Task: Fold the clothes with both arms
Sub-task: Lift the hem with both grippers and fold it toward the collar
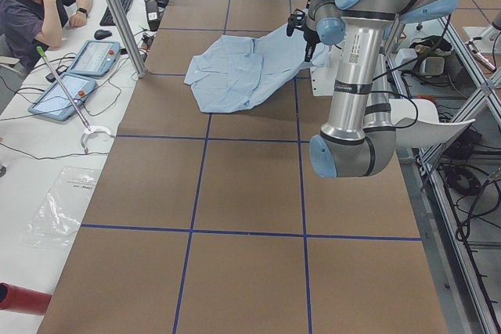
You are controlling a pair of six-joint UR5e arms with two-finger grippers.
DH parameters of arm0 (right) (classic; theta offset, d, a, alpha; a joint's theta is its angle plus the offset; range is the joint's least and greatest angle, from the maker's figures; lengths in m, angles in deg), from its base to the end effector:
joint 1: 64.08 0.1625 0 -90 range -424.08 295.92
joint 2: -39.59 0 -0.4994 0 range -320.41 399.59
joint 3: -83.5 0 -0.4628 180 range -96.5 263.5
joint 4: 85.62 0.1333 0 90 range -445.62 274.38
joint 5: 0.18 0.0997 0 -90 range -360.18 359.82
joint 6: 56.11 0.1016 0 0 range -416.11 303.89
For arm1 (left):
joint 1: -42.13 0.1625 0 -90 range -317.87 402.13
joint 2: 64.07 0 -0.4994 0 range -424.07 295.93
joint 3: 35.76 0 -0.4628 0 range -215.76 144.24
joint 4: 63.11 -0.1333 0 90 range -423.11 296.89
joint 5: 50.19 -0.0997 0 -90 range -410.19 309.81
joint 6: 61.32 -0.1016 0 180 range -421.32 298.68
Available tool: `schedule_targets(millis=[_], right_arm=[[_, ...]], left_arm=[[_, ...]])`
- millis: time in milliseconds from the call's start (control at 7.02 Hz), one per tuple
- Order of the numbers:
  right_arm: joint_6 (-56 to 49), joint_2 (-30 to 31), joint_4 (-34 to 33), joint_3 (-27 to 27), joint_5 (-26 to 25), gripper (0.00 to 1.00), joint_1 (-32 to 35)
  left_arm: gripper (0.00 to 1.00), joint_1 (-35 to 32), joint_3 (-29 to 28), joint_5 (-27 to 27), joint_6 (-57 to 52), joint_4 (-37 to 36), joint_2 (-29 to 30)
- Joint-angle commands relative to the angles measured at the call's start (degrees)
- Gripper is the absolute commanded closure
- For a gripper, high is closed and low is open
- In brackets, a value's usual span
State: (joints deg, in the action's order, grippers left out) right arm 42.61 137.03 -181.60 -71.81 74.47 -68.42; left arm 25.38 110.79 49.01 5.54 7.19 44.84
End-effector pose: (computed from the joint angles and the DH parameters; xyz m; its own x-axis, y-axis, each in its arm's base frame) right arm -0.3313 -0.1355 0.2478 0.5879 0.1020 0.8025 -0.2265 0.9731 0.0422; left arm 0.3656 -0.2323 0.1610 0.5575 0.2373 -0.7955 -0.0665 0.9680 0.2421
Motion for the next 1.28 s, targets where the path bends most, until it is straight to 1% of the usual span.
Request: schedule_targets(millis=[0, 143, 285, 428, 570, 713, 855, 998, 1140], right_arm=[[-1.86, -13.33, -6.92, 4.36, 0.32, 1.00, 9.65], [-3.43, -19.77, -9.55, 7.70, 0.32, 1.00, 13.97], [-5.27, -24.18, -9.32, 12.61, 0.06, 1.00, 19.49], [-6.95, -27.53, -8.97, 17.79, 0.06, 1.00, 25.38], [-8.09, -30.61, -8.70, 22.54, -0.03, 1.00, 29.96], [-8.89, -31.51, -7.22, 26.33, 0.05, 1.00, 33.92], [-12.46, -31.52, -2.60, 31.16, -0.03, 1.00, 36.83], [-12.76, -31.78, 3.54, 38.69, -0.03, 1.00, 38.69], [-12.94, -32.31, 10.22, 46.77, -0.03, 1.00, 40.01]], left_arm=[[1.00, -11.41, -7.74, -3.64, -8.04, -0.97, 6.13], [1.00, -15.90, -11.95, -3.93, -7.97, 2.88, 6.48], [1.00, -19.86, -17.74, -4.02, -7.88, 9.00, 7.18], [1.00, -21.99, -24.06, -5.24, -7.79, 15.77, 7.45], [1.00, -22.36, -30.21, -9.34, -6.75, 21.31, 8.59], [1.00, -22.27, -35.49, -11.90, -5.43, 25.63, 9.81], [1.00, -22.27, -40.42, -12.89, -5.42, 30.03, 10.70], [1.00, -22.19, -46.39, -14.98, -5.42, 34.34, 12.45], [1.00, -22.10, -52.80, -17.09, -5.76, 36.64, 14.99]])
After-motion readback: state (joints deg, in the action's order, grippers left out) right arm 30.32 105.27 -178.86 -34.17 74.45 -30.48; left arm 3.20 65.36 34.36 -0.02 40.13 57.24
